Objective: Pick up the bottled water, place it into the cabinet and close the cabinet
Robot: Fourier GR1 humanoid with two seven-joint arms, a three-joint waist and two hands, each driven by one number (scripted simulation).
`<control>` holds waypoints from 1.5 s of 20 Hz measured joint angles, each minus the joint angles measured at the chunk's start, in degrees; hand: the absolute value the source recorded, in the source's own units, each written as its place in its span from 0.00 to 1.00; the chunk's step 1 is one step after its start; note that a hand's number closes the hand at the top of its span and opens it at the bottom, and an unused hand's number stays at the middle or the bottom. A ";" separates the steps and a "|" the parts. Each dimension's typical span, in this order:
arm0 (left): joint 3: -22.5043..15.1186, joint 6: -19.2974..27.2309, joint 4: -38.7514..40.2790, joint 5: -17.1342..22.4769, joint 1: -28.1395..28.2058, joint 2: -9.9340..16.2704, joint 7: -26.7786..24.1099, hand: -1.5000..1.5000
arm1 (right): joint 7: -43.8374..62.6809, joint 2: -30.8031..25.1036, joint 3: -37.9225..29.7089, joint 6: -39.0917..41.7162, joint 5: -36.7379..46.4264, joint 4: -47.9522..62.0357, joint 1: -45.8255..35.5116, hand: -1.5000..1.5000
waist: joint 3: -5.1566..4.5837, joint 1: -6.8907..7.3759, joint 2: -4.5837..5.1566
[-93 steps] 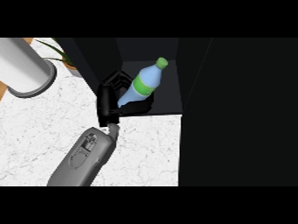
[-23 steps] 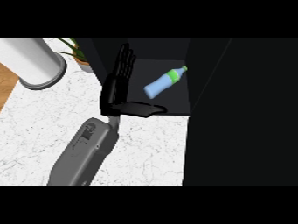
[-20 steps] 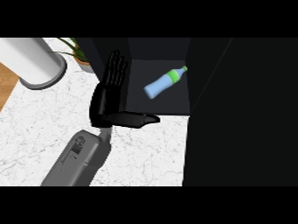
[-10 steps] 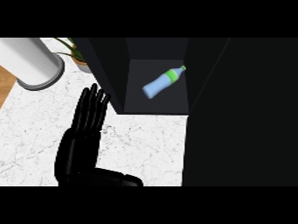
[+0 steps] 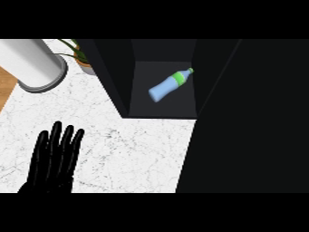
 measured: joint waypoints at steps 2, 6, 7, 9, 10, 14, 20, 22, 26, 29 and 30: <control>1.50 -0.82 -3.08 1.16 3.22 1.71 -0.58 0.00 | 0.55 -0.62 1.29 0.50 0.97 -1.36 -0.89 1.00 | -0.12 0.11 -0.10; 5.51 -3.91 -8.00 4.68 10.55 5.11 -2.72 0.00 | 1.12 -2.31 2.69 1.29 4.51 -3.00 -1.84 1.00 | -0.18 0.30 -0.23; 6.80 -4.78 -8.88 5.83 11.90 5.89 -2.93 0.00 | 1.12 -2.62 2.88 1.48 5.30 -3.27 -2.14 1.00 | -0.19 0.24 -0.24; 8.84 -6.23 -10.33 7.69 14.38 6.85 -3.59 0.00 | 2.59 -2.76 3.29 1.50 7.36 -4.16 -3.34 1.00 | -0.23 0.37 -0.27; 9.75 -7.23 -11.03 8.46 16.04 7.33 -4.37 0.00 | 3.00 -3.01 3.46 1.62 8.32 -4.58 -3.58 1.00 | -0.24 0.49 -0.33; 14.26 -11.65 -11.45 11.97 19.96 9.19 -6.34 0.00 | 5.74 -3.33 4.05 1.96 10.91 -6.32 -4.34 1.00 | -0.30 0.80 -0.36; 18.11 -16.94 -11.25 14.79 24.67 10.72 -8.37 0.00 | 10.15 -1.17 3.44 2.64 9.99 -6.40 -7.15 1.00 | -0.34 2.07 -0.23; 19.79 -18.68 -10.80 16.28 25.50 11.33 -8.88 0.00 | 11.45 0.26 3.15 2.63 8.85 -5.94 -8.31 1.00 | -0.35 2.38 -0.14; 22.73 -21.61 -10.52 18.87 27.02 12.36 -9.44 0.00 | 15.88 5.77 3.62 0.99 6.25 -3.19 -13.62 1.00 | -0.29 2.87 0.11; 25.35 -24.26 -10.67 20.99 29.27 13.20 -9.96 0.00 | 21.37 10.97 7.86 -3.10 5.34 -0.65 -19.49 1.00 | -0.15 3.00 0.28; 26.10 -25.46 -10.39 21.61 30.16 13.25 -10.45 0.00 | 23.16 12.01 8.48 -4.65 4.70 0.58 -22.14 1.00 | -0.12 2.96 0.30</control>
